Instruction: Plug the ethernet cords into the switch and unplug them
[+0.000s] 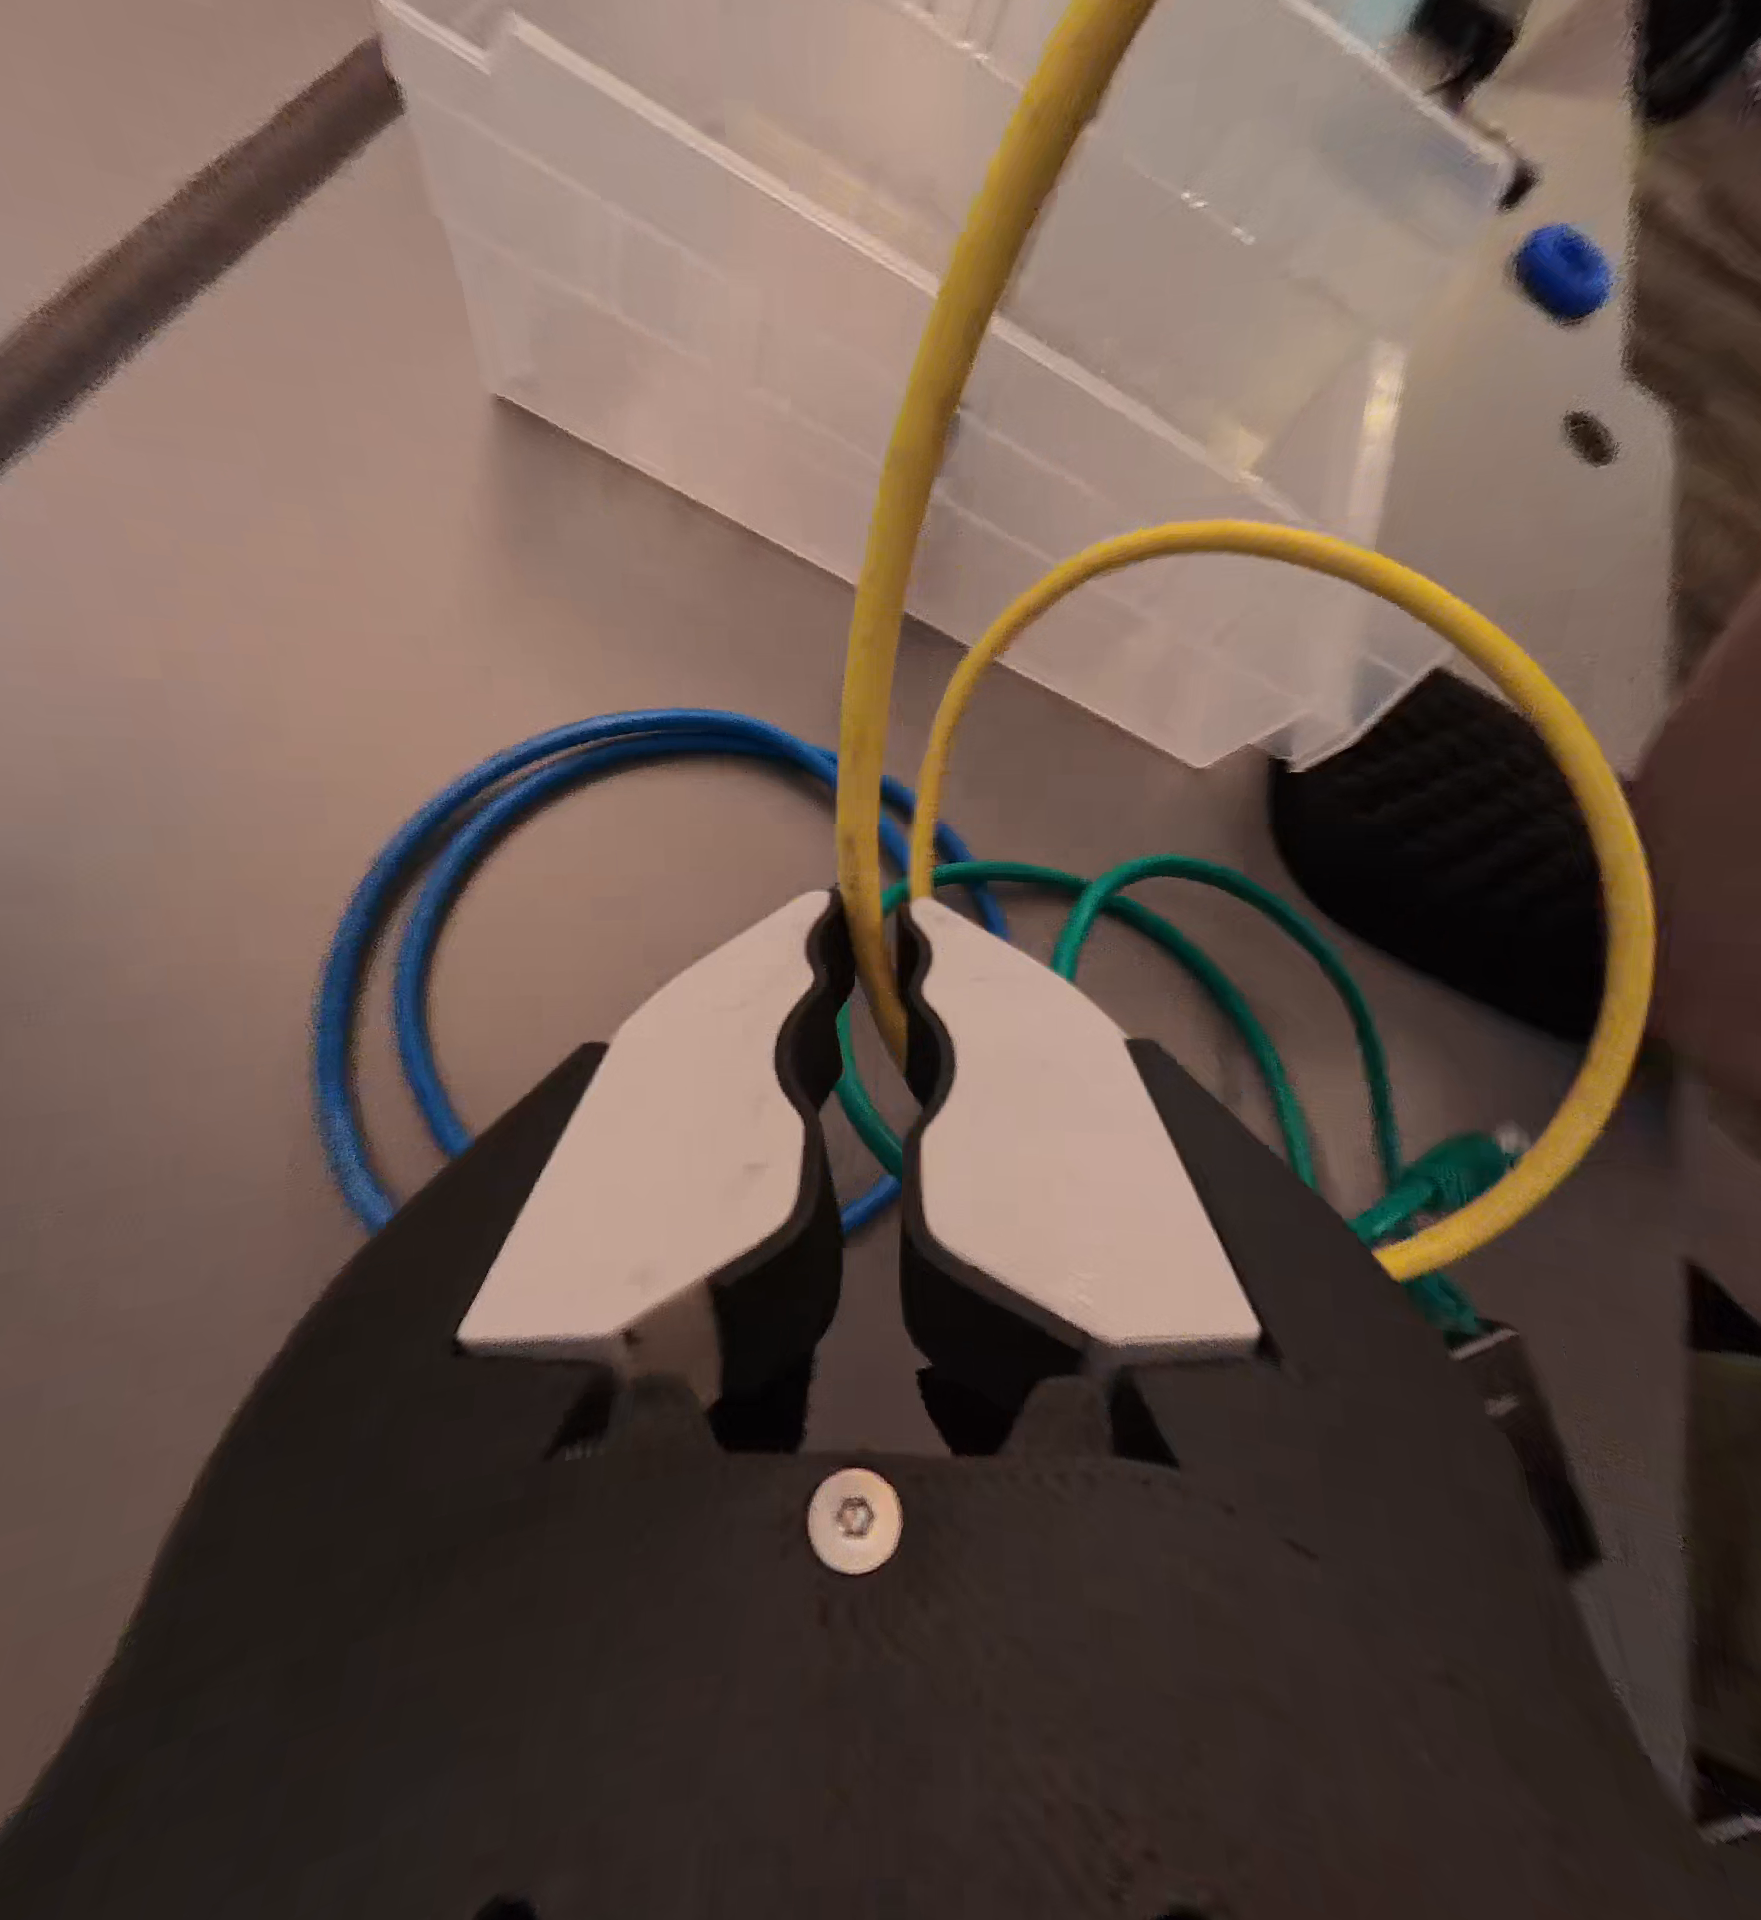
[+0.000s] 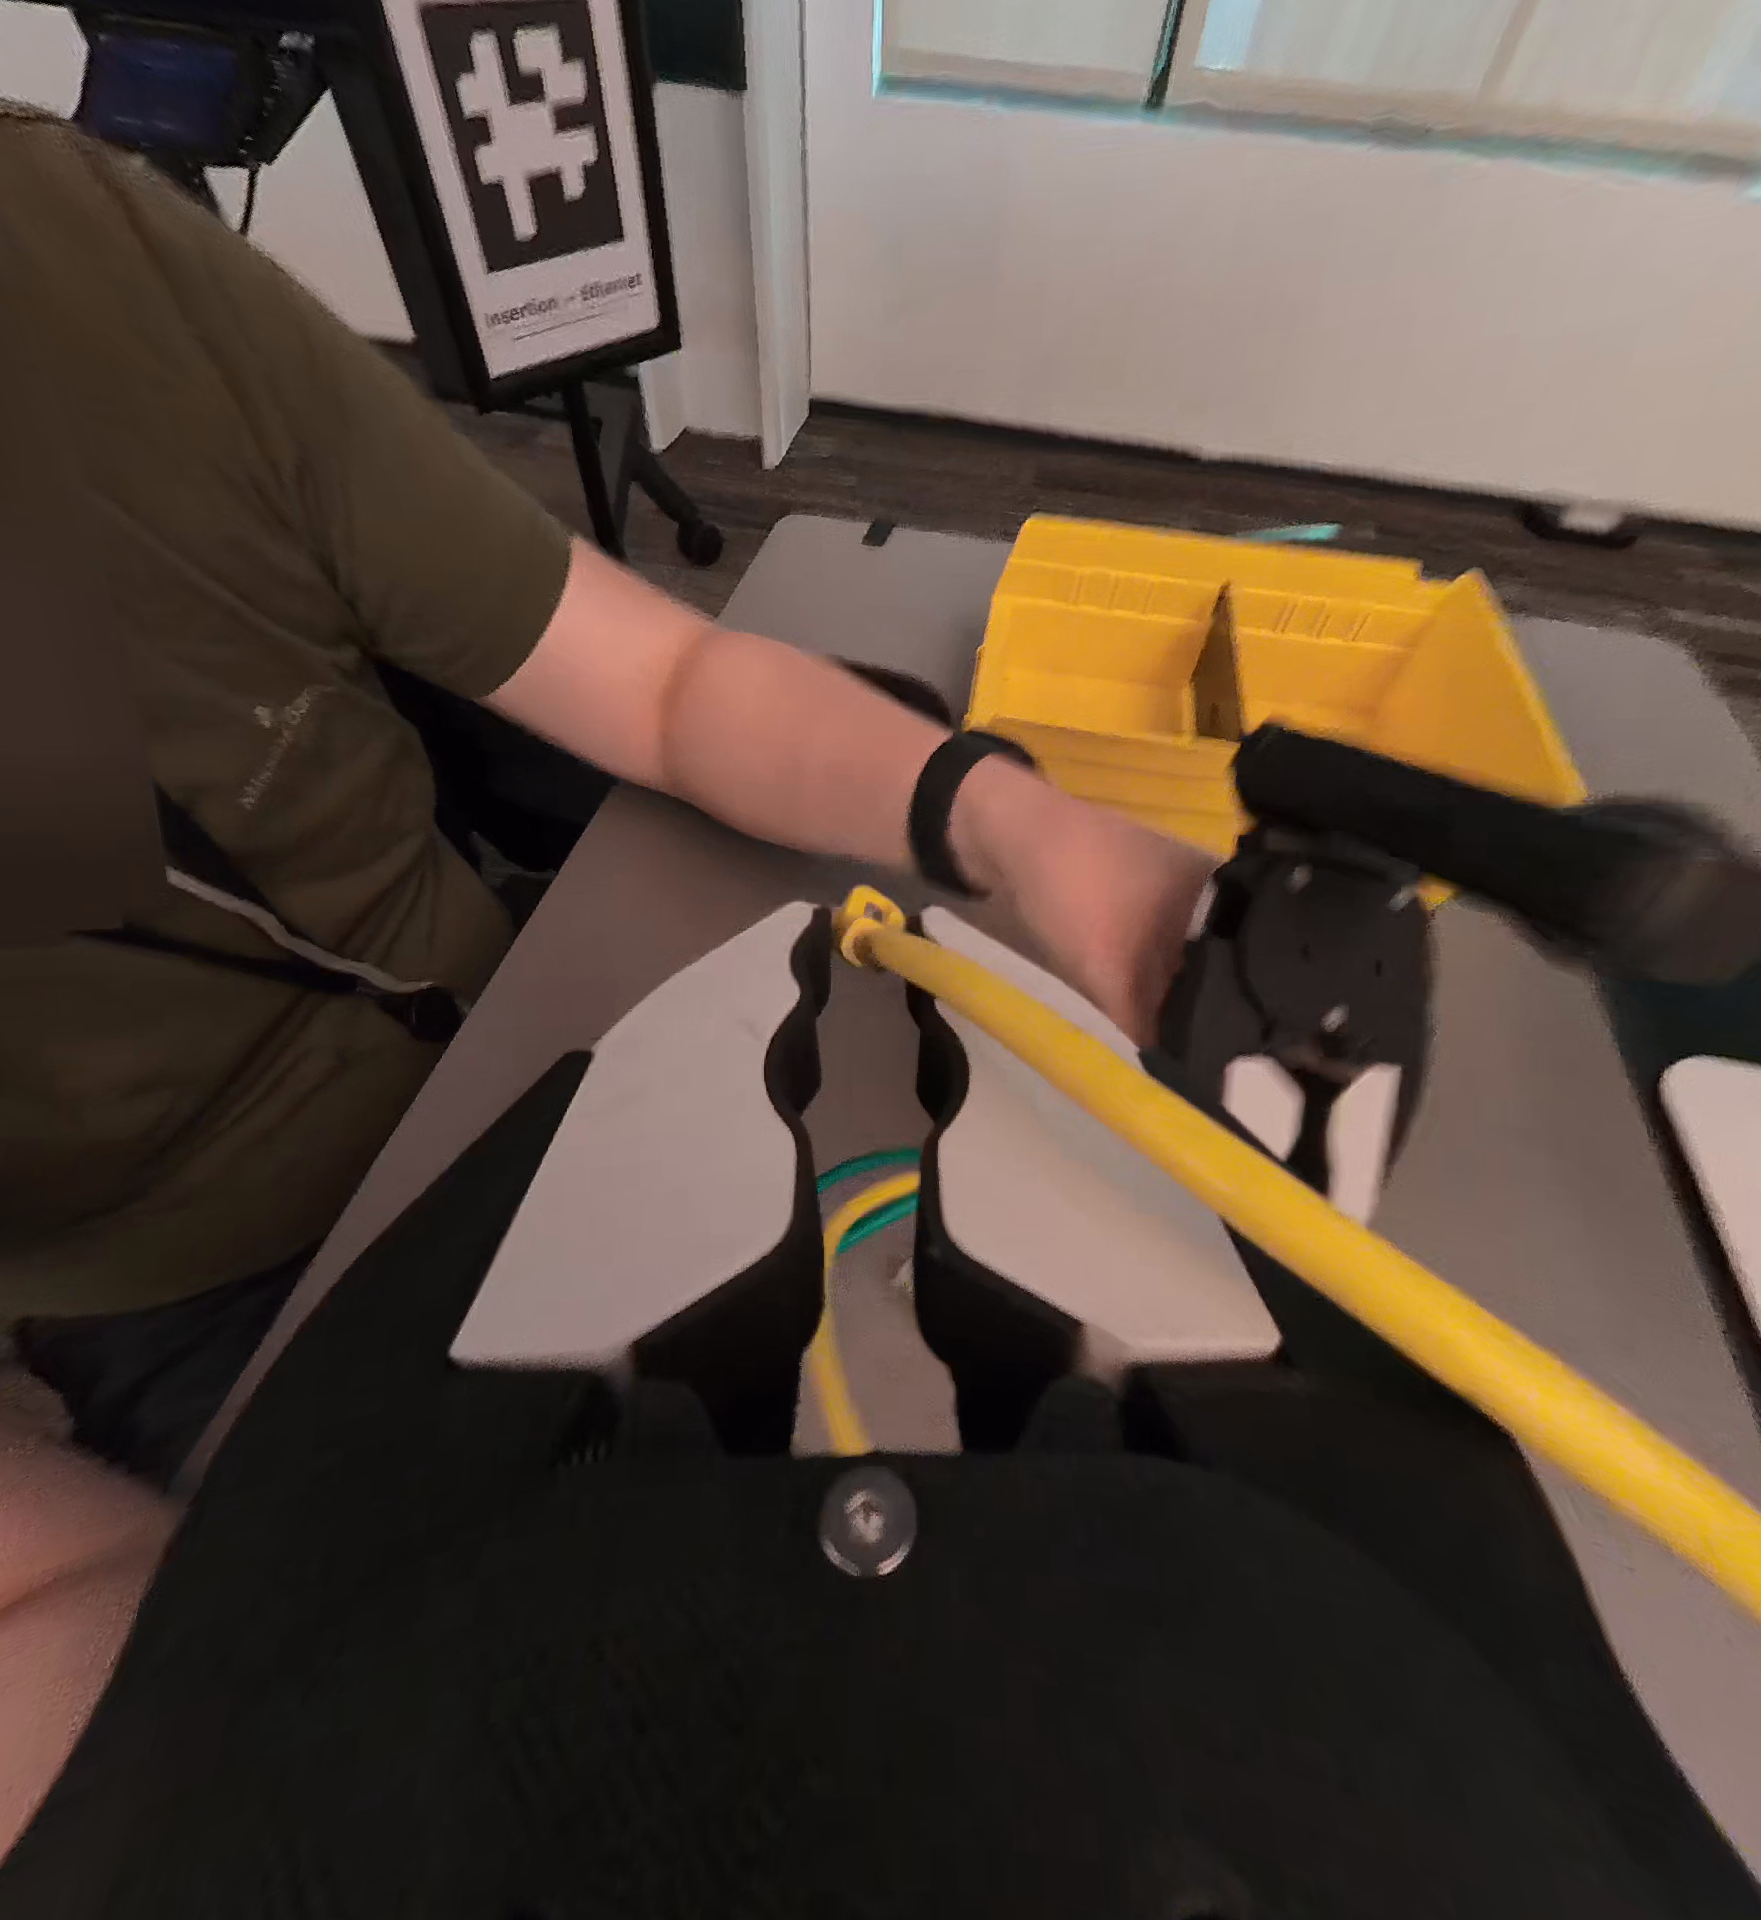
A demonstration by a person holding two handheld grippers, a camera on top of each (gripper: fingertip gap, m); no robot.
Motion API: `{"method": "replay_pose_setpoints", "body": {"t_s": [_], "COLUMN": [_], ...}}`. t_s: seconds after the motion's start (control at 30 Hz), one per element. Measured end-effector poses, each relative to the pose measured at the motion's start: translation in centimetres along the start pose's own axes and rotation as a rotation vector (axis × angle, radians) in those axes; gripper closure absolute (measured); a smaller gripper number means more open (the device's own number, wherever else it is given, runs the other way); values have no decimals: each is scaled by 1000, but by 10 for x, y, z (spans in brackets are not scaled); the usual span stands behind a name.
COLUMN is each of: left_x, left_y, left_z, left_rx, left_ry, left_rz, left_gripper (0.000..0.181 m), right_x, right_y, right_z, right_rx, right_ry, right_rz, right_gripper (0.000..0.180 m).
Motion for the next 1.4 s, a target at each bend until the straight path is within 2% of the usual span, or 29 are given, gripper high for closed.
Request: {"method": "replay_pose_setpoints", "body": {"t_s": [0.13, 0.23, 0.4, 0.53, 0.67, 0.87, 0.97, 1.17, 1.33, 1.4], "left_x": [-31, -57, -102, -127, -146, -156, -156, -161, -169, -171], "left_y": [29, 57, 96, 121, 144, 157, 161, 169, 180, 183], "left_z": [-3, -10, -31, -38, -40, -41, -39, -39, -44, -46], "left_rx": [-61, -117, -142, -244, -340, -380, -423, -511, -561, -551], "left_ry": [-108, -217, -302, -363, -371, -375, -389, -474, -503, -491], "left_rz": [-70, -63, -140, -168, -229, -235, -225, -202, -238, -240], "left_gripper": [176, 176, 176, 176, 176, 175, 176, 176, 176, 176], "right_x": [33, 50, 46, 34, 33, 18, 6, -1, 3, 4], "right_y": [19, 40, 64, 63, 71, 50, 39, 43, 53, 54], "right_z": [20, 31, 7, -2, -5, -28, -18, -1, -6, -3], "right_rx": [-15, -4, 222, 244, 315, 425, 372, 488, 515, 473], "right_ry": [-91, -154, -129, -49, -100, -31, 15, 104, 54, 27], "right_rz": [291, 398, 289, 175, 169, 124, 109, 255, 234, 204], "right_gripper": [144, 144, 144, 145, 147, 153, 166, 162, 161, 157]}}
Point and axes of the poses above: each gripper's, where its closed fingertips meet, y back along the fingers, x out of its underside, z = x × y across the jaws, the point moved 7 cm from there along y, back along the fingers, and after that the axes turned 12 degrees about -z, right-handed, at the moved point
